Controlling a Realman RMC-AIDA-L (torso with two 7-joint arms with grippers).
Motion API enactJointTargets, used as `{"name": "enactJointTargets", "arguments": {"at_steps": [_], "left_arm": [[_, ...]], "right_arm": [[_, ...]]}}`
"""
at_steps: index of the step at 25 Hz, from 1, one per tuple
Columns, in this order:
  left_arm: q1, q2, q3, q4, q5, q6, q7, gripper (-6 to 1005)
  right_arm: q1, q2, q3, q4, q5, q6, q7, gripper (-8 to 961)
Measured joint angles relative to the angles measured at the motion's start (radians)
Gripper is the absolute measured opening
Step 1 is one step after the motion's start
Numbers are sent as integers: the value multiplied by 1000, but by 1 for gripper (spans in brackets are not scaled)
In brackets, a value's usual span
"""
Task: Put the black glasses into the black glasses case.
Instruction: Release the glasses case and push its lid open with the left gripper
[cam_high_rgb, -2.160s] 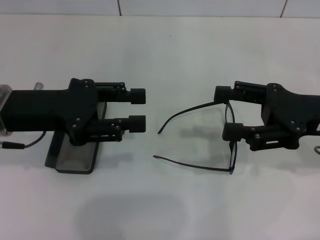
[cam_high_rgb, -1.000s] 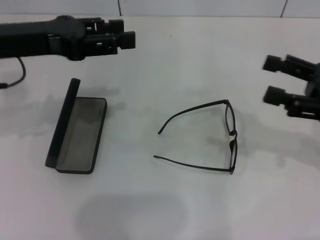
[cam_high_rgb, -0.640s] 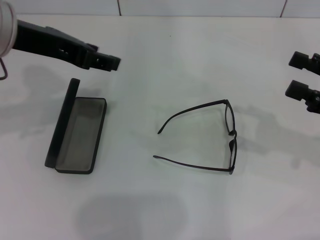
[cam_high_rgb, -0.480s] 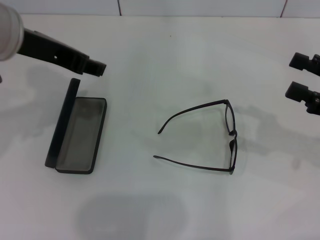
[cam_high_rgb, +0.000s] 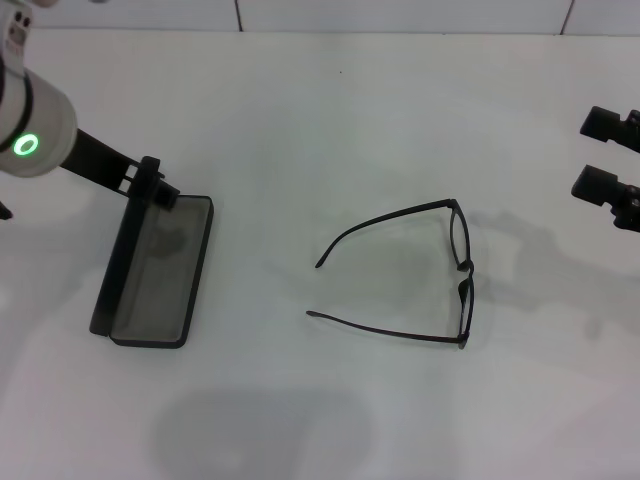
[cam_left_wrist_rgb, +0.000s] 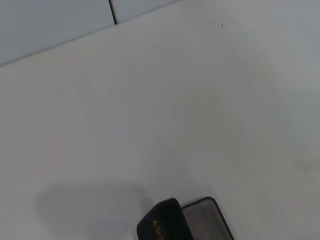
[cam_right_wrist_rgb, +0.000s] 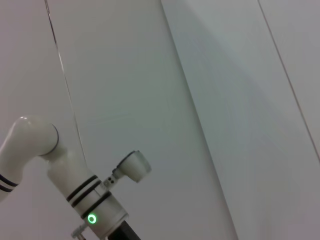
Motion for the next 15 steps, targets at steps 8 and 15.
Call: {"name": "enactJointTargets", "arguments": {"at_steps": [8,15], "left_arm": [[-17,1,28,-119,4,-57,-7,598],[-19,5,22,-154,5,-77,-8,595]], "right_arm": [[6,0,0,2,0,0,-7,870],[9,-2,0,2,1,0,-8,870]]}}
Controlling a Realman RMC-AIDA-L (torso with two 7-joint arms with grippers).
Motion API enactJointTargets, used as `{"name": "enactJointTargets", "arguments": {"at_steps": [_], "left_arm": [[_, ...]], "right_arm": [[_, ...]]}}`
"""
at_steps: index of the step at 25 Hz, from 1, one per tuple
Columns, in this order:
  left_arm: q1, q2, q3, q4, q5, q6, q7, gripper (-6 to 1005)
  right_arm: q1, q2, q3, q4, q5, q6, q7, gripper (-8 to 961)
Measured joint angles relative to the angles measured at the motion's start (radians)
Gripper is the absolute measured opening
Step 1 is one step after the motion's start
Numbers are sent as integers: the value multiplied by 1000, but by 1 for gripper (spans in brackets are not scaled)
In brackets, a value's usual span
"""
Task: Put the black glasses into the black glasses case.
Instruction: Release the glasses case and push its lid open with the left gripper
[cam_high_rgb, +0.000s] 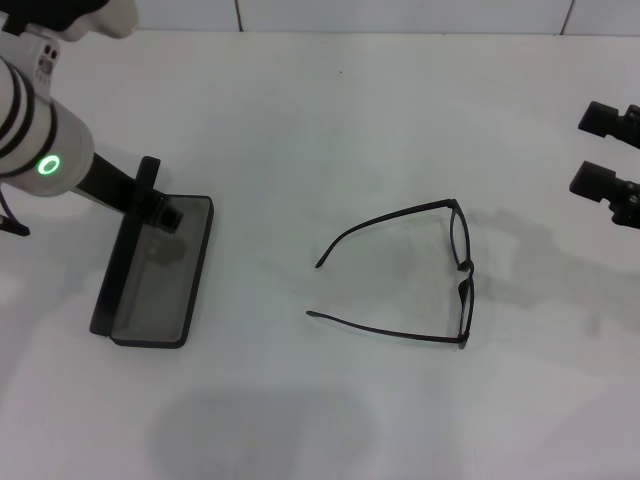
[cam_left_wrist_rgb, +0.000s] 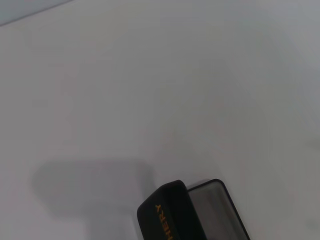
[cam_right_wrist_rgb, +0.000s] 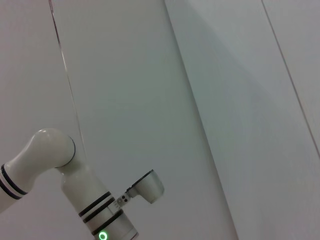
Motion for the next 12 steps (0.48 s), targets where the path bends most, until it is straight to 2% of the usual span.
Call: {"name": "enactJointTargets", "arguments": {"at_steps": [12], "left_arm": [[-7,6,-4,-56,3,-15,4,589]], "right_arm": [[2,-2,0,0,5,0,-3,871]]}}
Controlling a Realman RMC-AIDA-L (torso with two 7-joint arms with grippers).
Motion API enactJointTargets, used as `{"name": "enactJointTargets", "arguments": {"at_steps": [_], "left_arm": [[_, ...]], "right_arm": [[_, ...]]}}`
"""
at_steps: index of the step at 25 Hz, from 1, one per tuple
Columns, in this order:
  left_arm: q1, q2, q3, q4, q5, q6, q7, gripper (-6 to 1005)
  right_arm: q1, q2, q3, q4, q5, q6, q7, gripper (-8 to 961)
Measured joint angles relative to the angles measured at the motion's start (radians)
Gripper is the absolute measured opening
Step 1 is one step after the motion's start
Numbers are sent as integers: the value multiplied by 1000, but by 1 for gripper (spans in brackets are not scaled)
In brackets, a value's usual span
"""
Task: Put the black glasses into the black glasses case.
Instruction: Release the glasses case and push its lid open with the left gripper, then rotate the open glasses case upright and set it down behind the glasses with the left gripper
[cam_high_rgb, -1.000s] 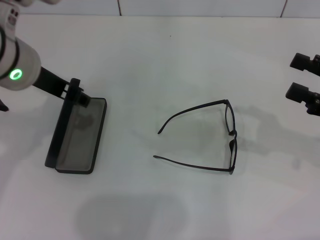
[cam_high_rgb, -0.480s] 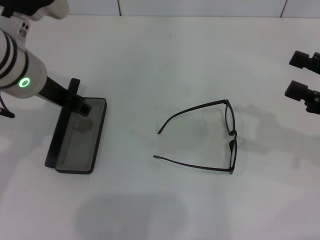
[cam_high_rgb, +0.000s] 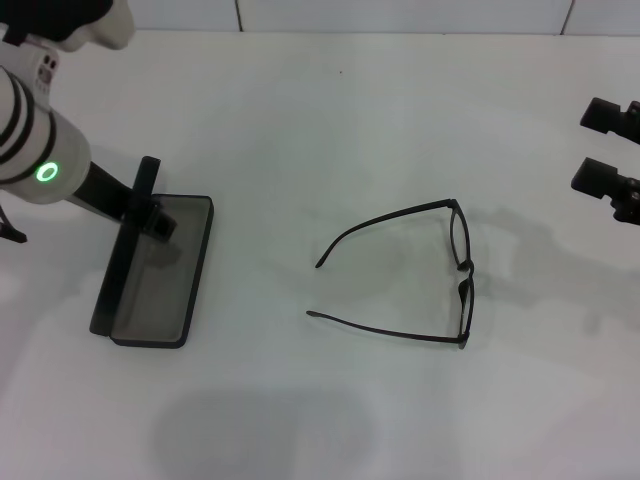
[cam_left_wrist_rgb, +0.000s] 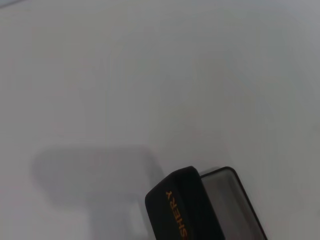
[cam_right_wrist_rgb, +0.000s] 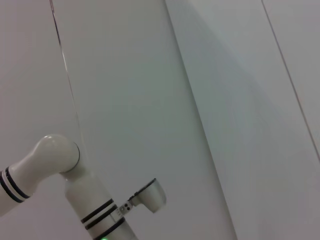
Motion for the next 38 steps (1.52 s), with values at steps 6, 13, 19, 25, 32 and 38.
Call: {"name": "enactJointTargets", "arguments": {"at_steps": [6,13,19,25,32,38], "left_arm": [[-4,4,9,-25,0,-18,10,586],[-5,4,9,-26,0,-16,29,583],[-4,4,9,-25,2,-15,30,321],[-4,7,9,7,2,-17,41,246],[-37,8,2,72,1,-94,142,228],[-96,-2,11,37,2,-234,351,215]], "right_arm": [[0,0,0,0,0,0,-1,871],[0,0,0,0,3,0,-1,871],[0,0,0,0,5,0,-1,871],[0,0,0,0,6,-4,-1,871],[5,-14,-7,-1,-21,-133,-38,871],[9,-22,-10,-1,-58,-283,-46,871]]}}
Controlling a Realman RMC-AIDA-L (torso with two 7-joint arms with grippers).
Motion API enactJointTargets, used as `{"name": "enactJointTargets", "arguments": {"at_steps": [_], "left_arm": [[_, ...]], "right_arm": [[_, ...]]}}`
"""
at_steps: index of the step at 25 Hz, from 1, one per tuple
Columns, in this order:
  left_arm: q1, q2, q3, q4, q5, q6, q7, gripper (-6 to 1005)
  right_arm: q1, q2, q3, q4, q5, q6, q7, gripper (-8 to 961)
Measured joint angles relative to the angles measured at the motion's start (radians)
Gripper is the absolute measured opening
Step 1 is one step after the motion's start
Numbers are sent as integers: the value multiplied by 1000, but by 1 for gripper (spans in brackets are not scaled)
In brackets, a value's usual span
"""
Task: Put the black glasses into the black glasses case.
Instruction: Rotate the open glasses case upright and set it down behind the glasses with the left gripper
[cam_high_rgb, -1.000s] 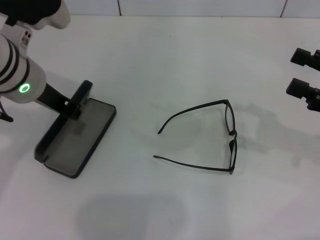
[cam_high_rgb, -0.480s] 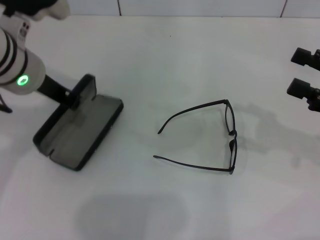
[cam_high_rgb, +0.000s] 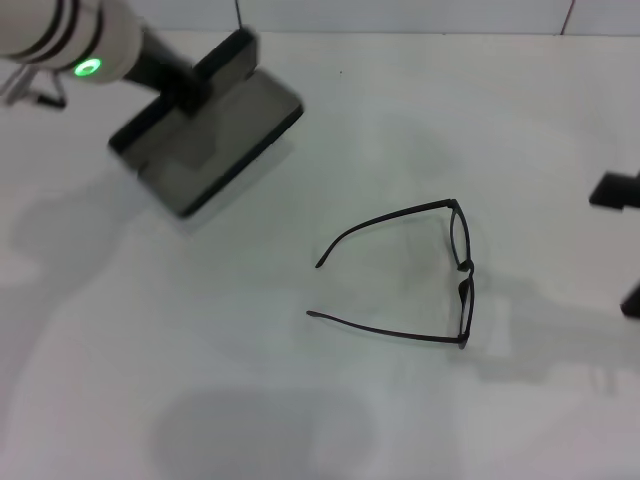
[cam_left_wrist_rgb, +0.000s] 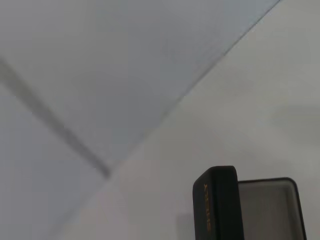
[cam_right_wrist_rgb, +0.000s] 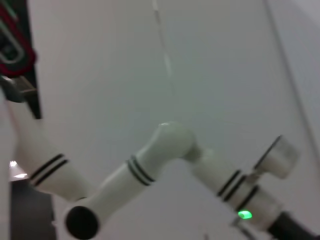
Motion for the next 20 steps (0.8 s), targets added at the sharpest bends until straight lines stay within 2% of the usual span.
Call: {"name": "enactJointTargets", "arguments": {"at_steps": [3,8,13,18,20], "left_arm": [[-22,-6,48,-43,-1,-89,149,214],[-70,-6,154,-155,-5,-208,274,213],[-135,-10,243,-293,-13,-299,332,212],[-181,-15,314,-390,-29,-359,349,110],[-184,-15,335,-401,-38,-379,354,108]], "right_arm": [[0,3,0,0,-19,-27,2,871],[-7,13,-1,8,-22,-31,3,871],[-6,16,2,31,-22,-26,1,871],[0,18,7,48,-23,-18,-2,871],[1,18,7,50,-23,-12,-2,871]]}}
